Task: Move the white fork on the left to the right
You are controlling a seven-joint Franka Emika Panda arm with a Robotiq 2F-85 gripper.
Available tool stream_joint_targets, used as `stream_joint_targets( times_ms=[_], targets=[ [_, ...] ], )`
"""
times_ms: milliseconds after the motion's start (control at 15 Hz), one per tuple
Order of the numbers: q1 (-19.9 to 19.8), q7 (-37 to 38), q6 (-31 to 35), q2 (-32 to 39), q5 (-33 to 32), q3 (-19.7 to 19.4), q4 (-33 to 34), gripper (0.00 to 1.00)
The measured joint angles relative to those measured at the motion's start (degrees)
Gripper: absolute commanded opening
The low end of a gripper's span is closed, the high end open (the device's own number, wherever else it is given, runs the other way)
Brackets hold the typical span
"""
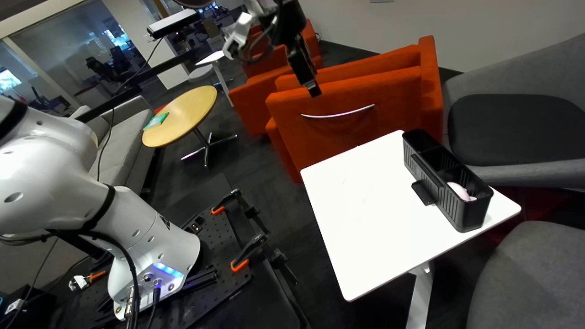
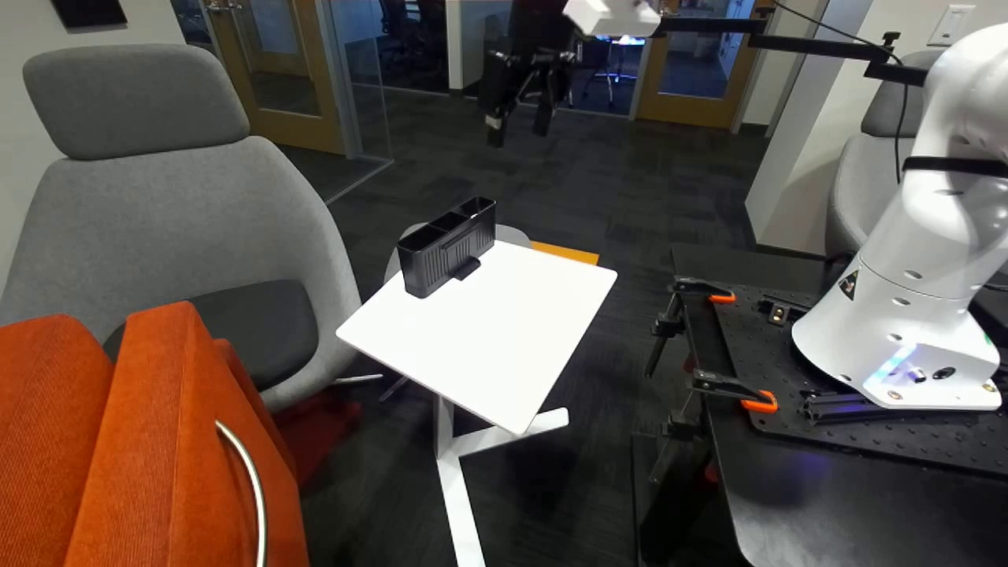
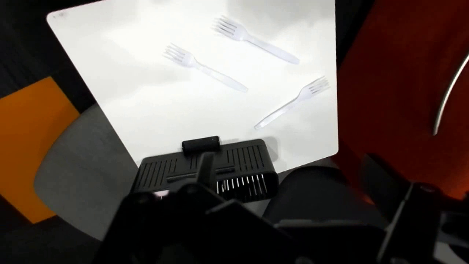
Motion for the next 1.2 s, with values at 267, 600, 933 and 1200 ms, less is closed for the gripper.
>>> stream_joint_targets(
  times_ms=[267, 600, 933, 1200],
  targets=[
    [0.31, 14.51, 3.37, 11.65, -1.02, 0.06, 5.57, 1.0],
    [0.72, 19.08, 2.89, 14.24, -1.73, 0.02, 8.16, 1.0],
    [2.03, 22.45, 4.94, 17.41, -1.72, -0.93, 8.99, 1.0],
    [4.56, 29.6, 13.26, 26.15, -1.58, -1.98, 11.89, 1.0]
  ],
)
